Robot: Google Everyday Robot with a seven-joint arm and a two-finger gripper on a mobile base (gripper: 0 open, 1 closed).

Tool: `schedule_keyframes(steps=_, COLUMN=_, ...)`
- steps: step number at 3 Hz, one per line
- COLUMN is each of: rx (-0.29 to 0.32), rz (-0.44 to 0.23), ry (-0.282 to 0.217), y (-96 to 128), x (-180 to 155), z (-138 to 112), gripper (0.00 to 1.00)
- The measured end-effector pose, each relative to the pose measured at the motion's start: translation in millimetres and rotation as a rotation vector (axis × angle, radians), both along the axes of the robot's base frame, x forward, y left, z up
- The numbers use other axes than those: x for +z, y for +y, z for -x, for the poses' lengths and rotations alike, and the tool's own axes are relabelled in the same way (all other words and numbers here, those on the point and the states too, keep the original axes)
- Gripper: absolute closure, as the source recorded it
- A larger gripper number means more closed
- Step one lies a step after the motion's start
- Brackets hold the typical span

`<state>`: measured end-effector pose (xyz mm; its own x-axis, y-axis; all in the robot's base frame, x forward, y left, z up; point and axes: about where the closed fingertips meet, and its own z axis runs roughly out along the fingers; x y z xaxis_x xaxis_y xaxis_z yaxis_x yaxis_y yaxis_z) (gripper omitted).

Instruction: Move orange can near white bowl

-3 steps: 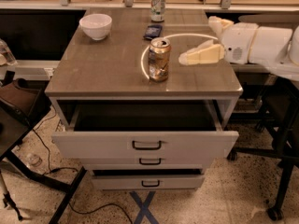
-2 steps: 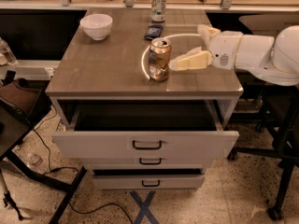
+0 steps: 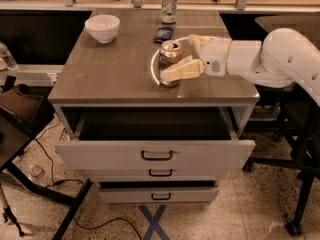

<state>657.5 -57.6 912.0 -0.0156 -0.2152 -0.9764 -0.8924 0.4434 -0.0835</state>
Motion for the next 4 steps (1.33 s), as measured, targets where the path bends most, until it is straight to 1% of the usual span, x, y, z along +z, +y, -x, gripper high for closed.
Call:
schedule_keyframes(steps=1, rx=0.027, rz=0.016, ry=0.021, y=15.8, x=-12.2, z=-0.9, gripper=0.25)
schedule_keyframes(steps=2, rx=0.033, rz=0.015, ry=0.02, y=19.4, x=-11.8, z=-0.5, gripper=0.56)
schedule_keyframes(steps=4, rx=0.041, rz=0.015, ry=0.021, y=24.5, x=-12.0, z=0.1, gripper=0.99)
